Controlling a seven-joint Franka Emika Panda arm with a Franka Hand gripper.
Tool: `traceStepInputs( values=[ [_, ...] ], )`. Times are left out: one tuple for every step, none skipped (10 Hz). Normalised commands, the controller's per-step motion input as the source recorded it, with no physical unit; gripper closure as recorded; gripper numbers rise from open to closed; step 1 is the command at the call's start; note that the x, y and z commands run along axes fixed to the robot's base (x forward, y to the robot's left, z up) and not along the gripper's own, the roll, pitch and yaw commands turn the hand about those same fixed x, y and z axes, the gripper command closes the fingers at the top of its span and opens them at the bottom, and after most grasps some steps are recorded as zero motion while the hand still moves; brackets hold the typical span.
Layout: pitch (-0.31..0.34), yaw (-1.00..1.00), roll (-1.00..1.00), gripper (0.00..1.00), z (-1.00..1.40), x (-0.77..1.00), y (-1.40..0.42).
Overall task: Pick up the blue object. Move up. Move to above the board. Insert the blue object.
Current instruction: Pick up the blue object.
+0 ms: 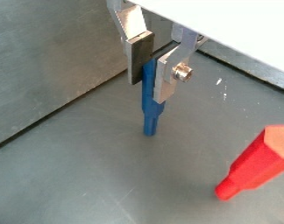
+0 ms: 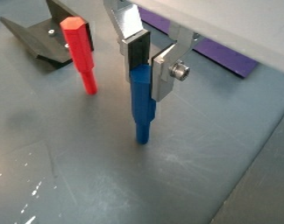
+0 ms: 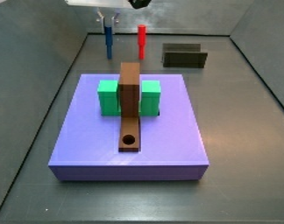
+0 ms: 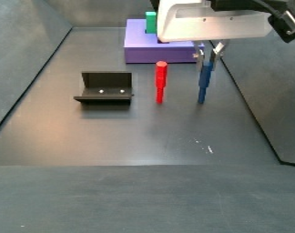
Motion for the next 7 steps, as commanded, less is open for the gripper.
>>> traceStepInputs(
  values=[
    [0.0,0.0,0.0,1.0,0.0,0.0,0.0],
    [0.0,0.0,0.0,1.0,0.0,0.0,0.0],
    [0.0,0.0,0.0,1.0,0.0,0.0,0.0],
    [0.0,0.0,0.0,1.0,0.0,0.0,0.0],
    [0.0,0.0,0.0,1.0,0.0,0.0,0.0],
    [0.0,0.0,0.0,1.0,0.0,0.0,0.0],
    [0.0,0.0,0.0,1.0,0.0,0.0,0.0]
  ],
)
